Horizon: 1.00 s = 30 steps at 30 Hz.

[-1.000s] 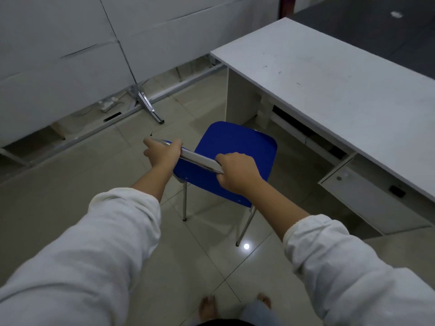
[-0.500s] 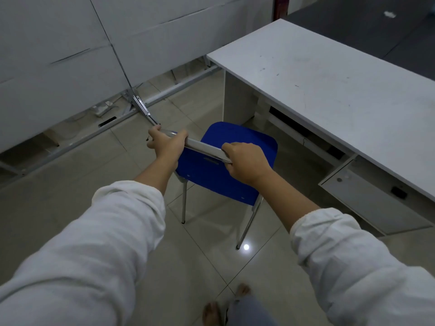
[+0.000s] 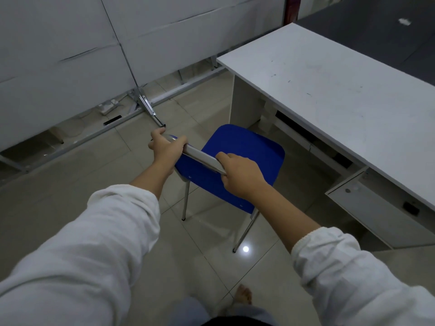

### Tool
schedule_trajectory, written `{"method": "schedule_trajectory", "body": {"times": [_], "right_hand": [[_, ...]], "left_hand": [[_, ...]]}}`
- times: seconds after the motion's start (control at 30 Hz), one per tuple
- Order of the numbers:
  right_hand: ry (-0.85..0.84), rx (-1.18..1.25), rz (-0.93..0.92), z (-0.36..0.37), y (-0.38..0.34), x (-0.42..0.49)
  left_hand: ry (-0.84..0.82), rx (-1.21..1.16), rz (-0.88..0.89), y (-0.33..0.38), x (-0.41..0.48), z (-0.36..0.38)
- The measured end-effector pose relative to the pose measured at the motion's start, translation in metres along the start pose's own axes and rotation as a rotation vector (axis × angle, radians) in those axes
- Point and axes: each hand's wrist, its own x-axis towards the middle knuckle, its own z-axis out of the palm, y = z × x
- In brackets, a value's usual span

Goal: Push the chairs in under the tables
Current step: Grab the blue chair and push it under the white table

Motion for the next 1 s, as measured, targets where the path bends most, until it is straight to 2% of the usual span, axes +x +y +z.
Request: {"method": "schedule_trajectory", "body": {"times": [0.1, 0.2, 0.27, 0.37, 0.4, 0.47, 0.53, 0.63, 0.93, 1.0], "right_hand": [[0.006, 0.015, 0.056, 0.002, -0.002, 0.004], [-0.041, 0.020, 0.140, 0.006, -0.009, 0.004], [-0.082, 0.018, 0.196, 0.017, -0.018, 0.004], [-0.081, -0.052, 0.329, 0.026, -0.035, 0.008], [-0.044, -0.032, 0.446, 0.034, -0.059, 0.017], [-0.038, -0.049, 0.564, 0.029, -0.062, 0.009], [-0.049, -0.081, 0.634, 0.024, -0.052, 0.002], [-0.029, -0.095, 0.636, 0.019, -0.049, 0.001], [0.138, -0.086, 0.767, 0.024, -0.066, 0.001], [0.227, -0.079, 0.762, 0.030, -0.069, 0.003]], "left_hand": [[0.004, -0.076, -0.020, 0.001, 0.010, -0.004], [-0.007, -0.353, -0.272, 0.000, 0.034, -0.020], [-0.093, -0.342, -0.394, -0.003, 0.050, -0.035], [-0.155, -0.277, -0.457, -0.007, 0.066, -0.044], [-0.240, -0.228, -0.450, 0.002, 0.077, -0.059], [-0.274, -0.221, -0.455, 0.002, 0.066, -0.053], [-0.222, -0.204, -0.442, -0.002, 0.047, -0.042], [-0.219, -0.167, -0.413, -0.003, 0.040, -0.035], [-0.391, -0.024, -0.341, 0.002, 0.072, -0.026], [-0.457, 0.001, -0.320, 0.009, 0.082, -0.022]]}}
